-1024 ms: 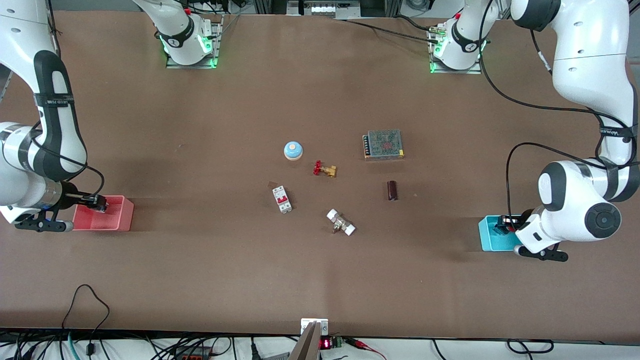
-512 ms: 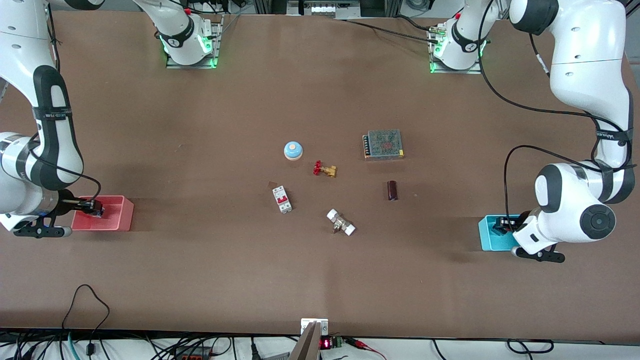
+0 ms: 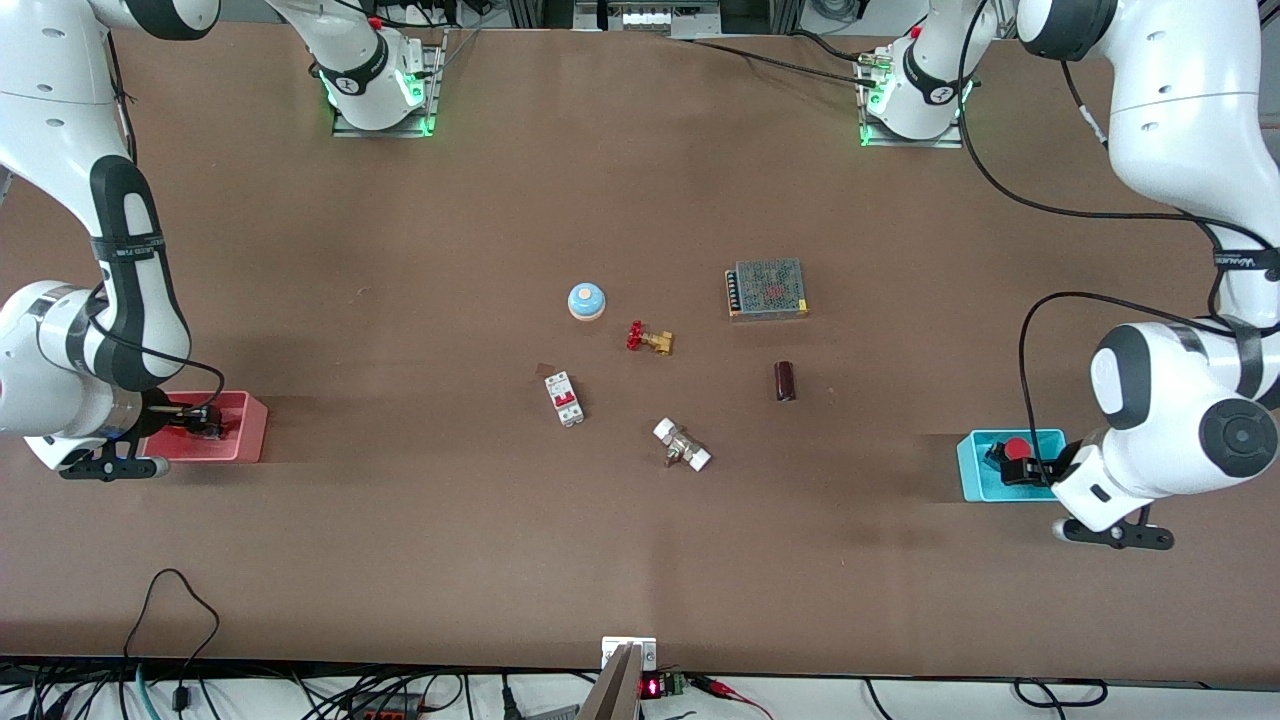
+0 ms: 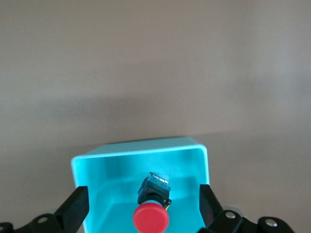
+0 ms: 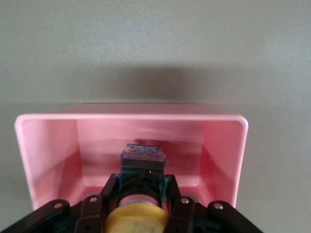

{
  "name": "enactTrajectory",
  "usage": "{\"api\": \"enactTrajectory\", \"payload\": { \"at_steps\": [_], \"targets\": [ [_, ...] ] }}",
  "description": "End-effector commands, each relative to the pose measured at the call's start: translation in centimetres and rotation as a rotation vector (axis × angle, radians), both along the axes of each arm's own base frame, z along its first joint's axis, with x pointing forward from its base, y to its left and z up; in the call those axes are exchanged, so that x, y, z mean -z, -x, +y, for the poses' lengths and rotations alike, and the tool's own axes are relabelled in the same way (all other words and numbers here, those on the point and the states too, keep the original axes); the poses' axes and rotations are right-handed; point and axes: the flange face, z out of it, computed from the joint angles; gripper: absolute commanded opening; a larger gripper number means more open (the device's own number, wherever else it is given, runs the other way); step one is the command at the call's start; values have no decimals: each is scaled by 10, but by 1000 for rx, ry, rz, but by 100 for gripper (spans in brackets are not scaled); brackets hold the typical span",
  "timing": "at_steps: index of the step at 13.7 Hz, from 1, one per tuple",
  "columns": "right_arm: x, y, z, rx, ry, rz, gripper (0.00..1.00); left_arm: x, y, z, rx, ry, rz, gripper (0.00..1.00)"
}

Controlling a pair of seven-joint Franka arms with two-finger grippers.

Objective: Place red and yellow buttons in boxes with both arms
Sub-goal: 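Lower the red button into the cyan box and open the left gripper, then lower the yellow button into the pink box and open the right gripper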

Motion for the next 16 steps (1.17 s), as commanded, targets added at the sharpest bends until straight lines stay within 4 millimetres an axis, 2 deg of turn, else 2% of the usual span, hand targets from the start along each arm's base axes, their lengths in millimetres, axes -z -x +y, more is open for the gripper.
{"api": "enactTrajectory", "payload": {
  "at_steps": [1,4,5,6,7,8,11,13,16],
  "targets": [
    [7,-10,-2,-33,6,-43,33,-55,9,-6,-56,7,-18,100],
    [9,-10,-1,-31,4,-46,33,-133,25,-19,-63,23,-57,100],
    [11,-10,0,-30,1,-45,38,-155,34,-24,-68,28,-50,100],
    [14,-10,2,-30,-2,-41,60,-174,43,-31,-60,35,-52,100],
    [14,-10,3,-26,-3,-41,90,-192,53,-33,-55,38,-63,100],
    [12,-11,3,-24,-5,-43,100,-207,63,-33,-55,38,-70,100],
    [-2,-12,5,-1,-33,-55,100,-251,99,-36,-51,41,-92,100],
    [-29,-13,7,14,-55,-71,100,-268,122,-36,-48,41,-104,100],
    [-114,-9,17,6,-71,-104,100,-284,151,-37,-40,41,-122,100]
  ]
}}
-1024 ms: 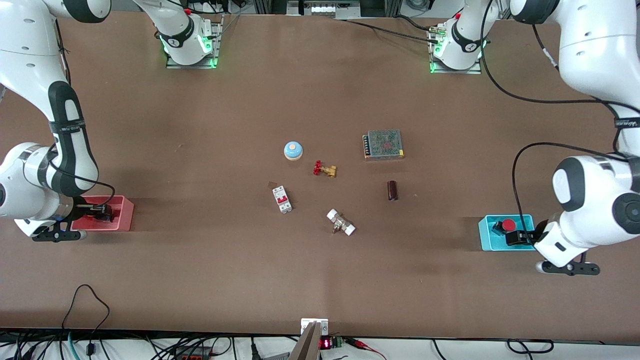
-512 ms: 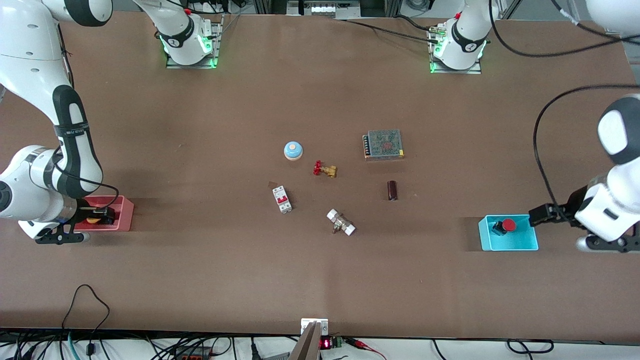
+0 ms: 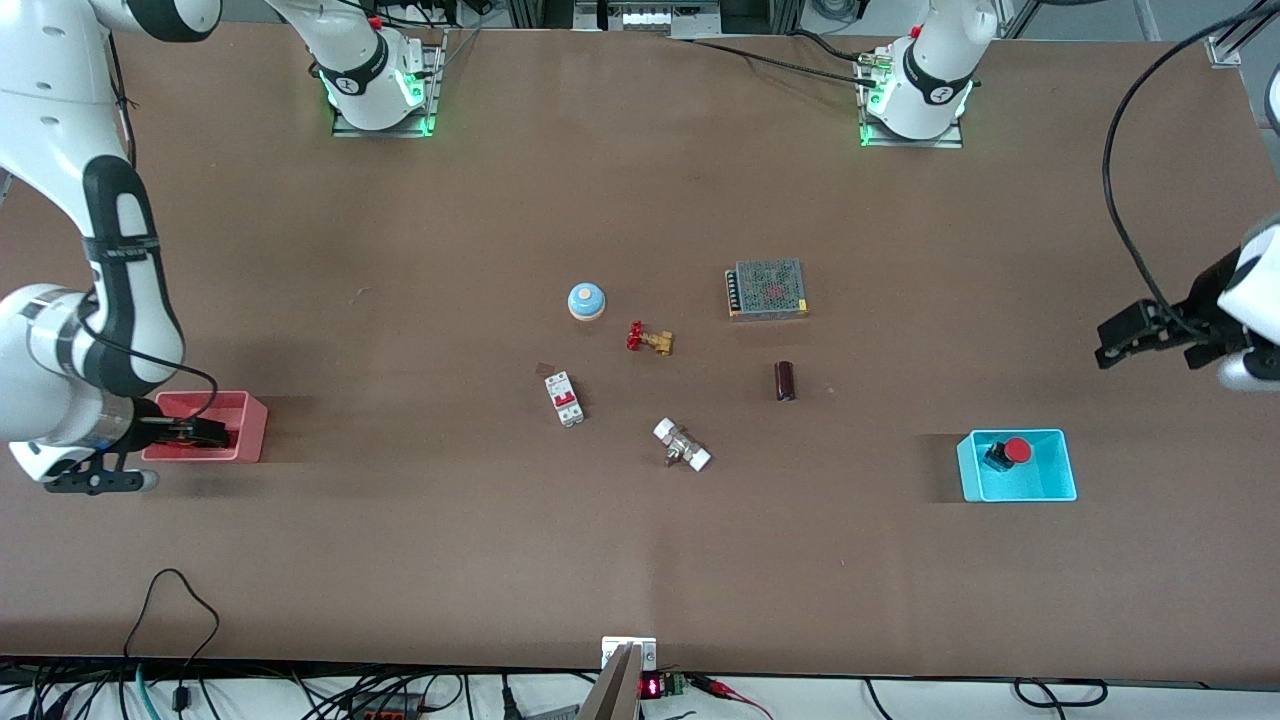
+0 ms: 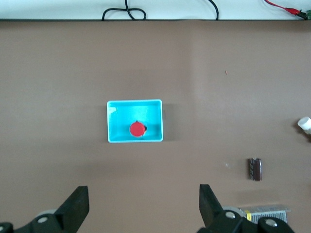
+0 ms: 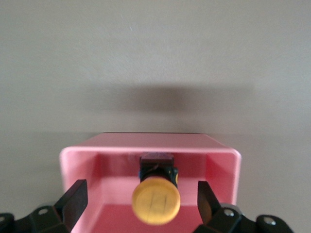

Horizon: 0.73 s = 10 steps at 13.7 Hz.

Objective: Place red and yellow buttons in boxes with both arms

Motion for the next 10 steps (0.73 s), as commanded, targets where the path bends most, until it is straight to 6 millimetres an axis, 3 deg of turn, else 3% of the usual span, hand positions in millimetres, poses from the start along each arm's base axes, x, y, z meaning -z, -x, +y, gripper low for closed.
{"api": "enactTrajectory", "payload": {
  "at_steps": [1,4,8,10],
  "targets": [
    [-90,12,16,-12,-38,-34,100,-9,35,-1,5,-2,-11,100],
    [-158,28,53,12,-62,-11,100,-6,53,-3,8,-1,-1,100],
    [-237,69,99,29,-83,28,100,3,64,-9,17,-2,-1,100],
    [-265,90,120,51,-83,46,100,-16,63,-9,5,1,-14,100]
  ]
}}
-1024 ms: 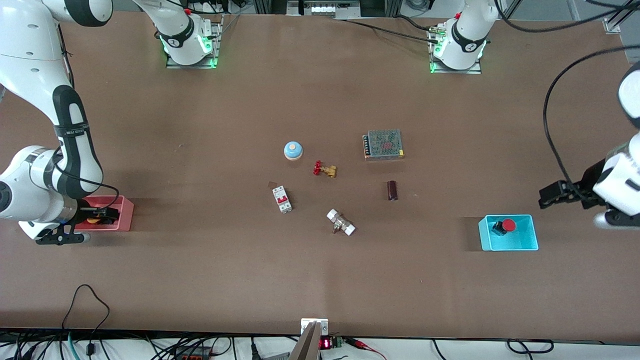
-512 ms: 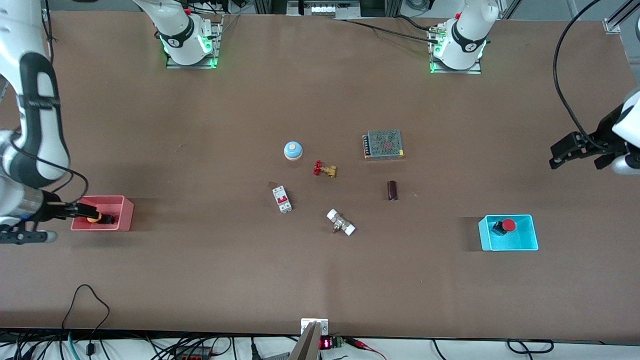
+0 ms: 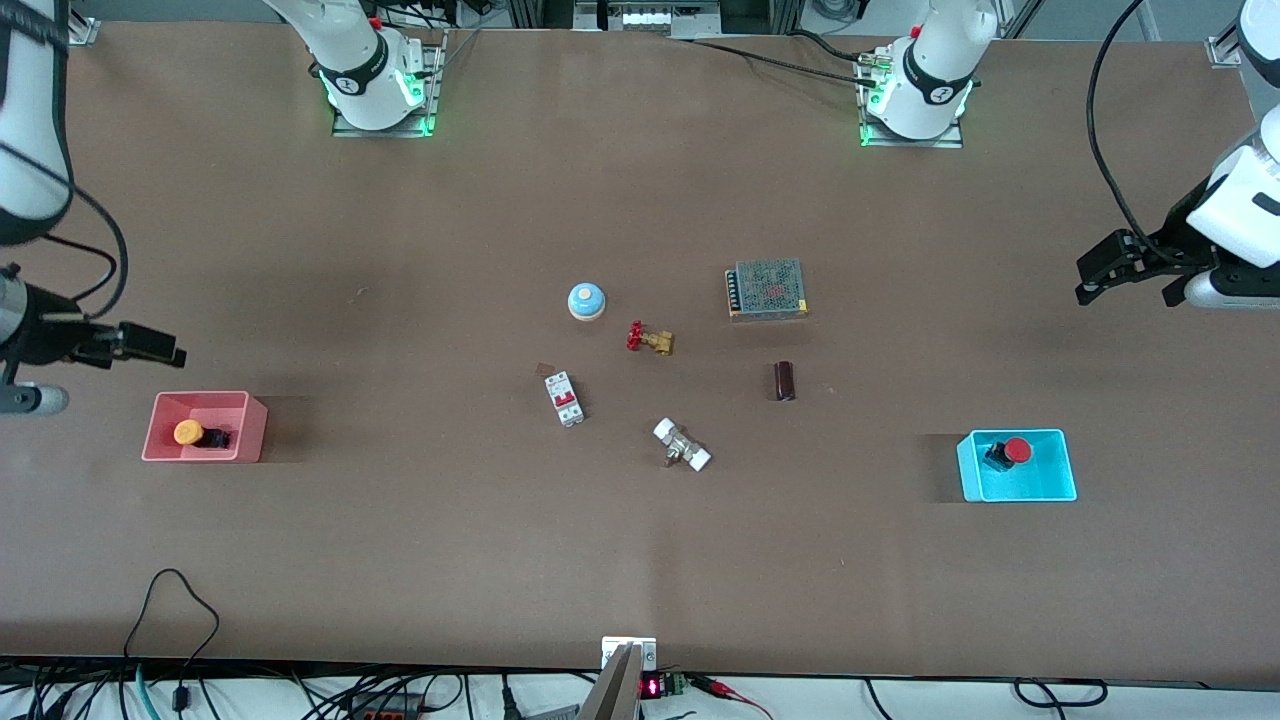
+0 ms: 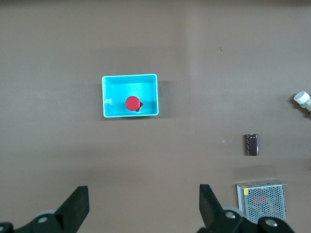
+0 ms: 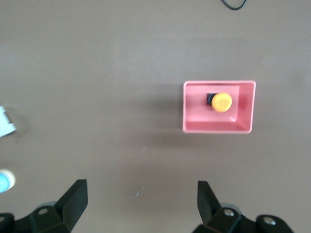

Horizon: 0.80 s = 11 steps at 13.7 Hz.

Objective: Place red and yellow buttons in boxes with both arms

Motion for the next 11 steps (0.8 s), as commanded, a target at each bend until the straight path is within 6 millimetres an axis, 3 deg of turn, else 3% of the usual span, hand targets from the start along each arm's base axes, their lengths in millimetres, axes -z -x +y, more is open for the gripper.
{"api": "enactTrajectory", "payload": {
  "at_steps": [1,4,7,9,11],
  "targets": [
    [-31,32,22,43,-5,22,100,-35,9,2,-16,2,-16,100],
    [-52,39,12,79,-7,0,100,-67,14,-1,-15,23,26,100],
    [-75,48,13,64,-5,29,100,-70,20,-2,-14,20,68,100],
    [-86,56,16,33,102,24,100,-67,25,-1,-1,10,106,100],
    [-84,59,17,21,137,17,100,-71,23,0,-16,11,103,100]
  ]
}}
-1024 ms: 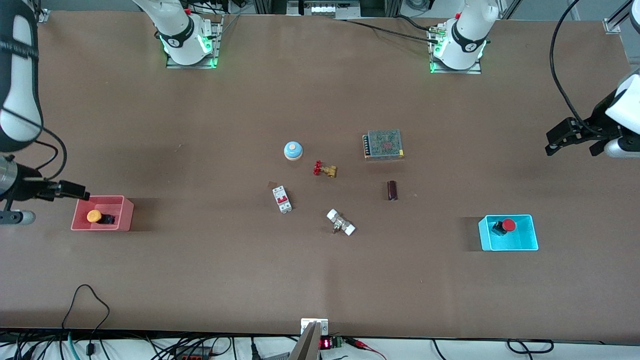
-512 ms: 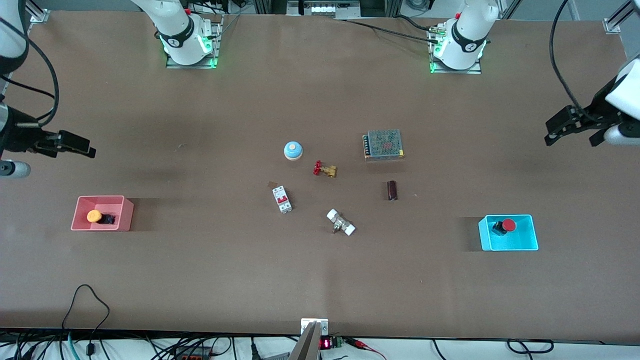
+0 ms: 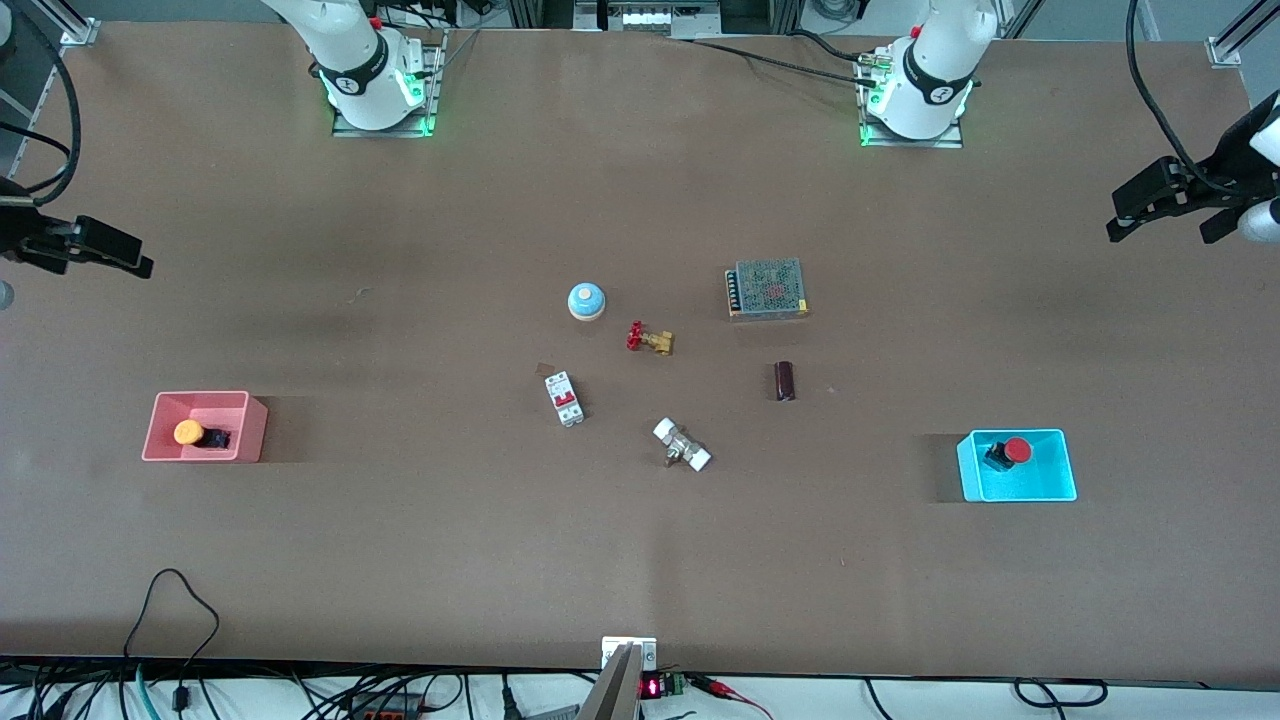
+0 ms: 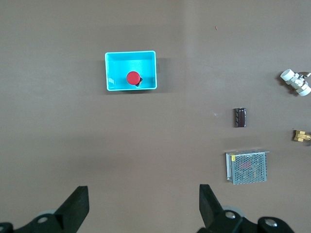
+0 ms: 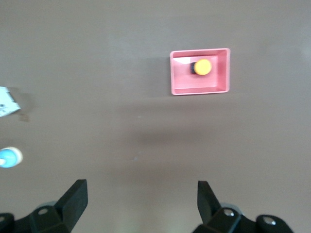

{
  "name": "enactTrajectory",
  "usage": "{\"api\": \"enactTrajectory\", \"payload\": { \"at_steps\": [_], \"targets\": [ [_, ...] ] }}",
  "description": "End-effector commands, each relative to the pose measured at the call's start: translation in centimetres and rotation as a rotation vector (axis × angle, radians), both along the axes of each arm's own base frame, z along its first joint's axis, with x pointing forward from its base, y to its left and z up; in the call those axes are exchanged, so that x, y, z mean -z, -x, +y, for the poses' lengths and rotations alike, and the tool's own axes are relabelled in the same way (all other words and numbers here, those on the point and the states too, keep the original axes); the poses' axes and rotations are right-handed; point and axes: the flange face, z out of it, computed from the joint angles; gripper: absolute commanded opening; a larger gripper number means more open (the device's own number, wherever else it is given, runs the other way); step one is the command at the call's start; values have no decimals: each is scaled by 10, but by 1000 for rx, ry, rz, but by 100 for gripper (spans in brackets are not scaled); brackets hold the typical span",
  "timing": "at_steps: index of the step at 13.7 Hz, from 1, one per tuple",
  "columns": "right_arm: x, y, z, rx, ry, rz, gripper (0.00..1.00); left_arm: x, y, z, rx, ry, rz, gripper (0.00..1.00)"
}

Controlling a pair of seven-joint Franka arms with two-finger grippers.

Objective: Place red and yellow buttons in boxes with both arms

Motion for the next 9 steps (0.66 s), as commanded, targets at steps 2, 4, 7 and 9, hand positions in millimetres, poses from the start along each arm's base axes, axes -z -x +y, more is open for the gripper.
{"api": "enactTrajectory", "payload": {
  "at_steps": [2,4,7,9],
  "targets": [
    [-2,10,7,-13,21,0,100,-5,-1,-2,-4,2,28,100],
    [1,16,6,4,-7,2,100,-7,0,1,-3,14,28,100],
    [-1,22,4,9,-17,9,100,-5,0,0,-7,-2,33,100],
    [-1,23,4,11,-18,14,100,-2,-2,-1,-8,-4,38,100]
  ]
}}
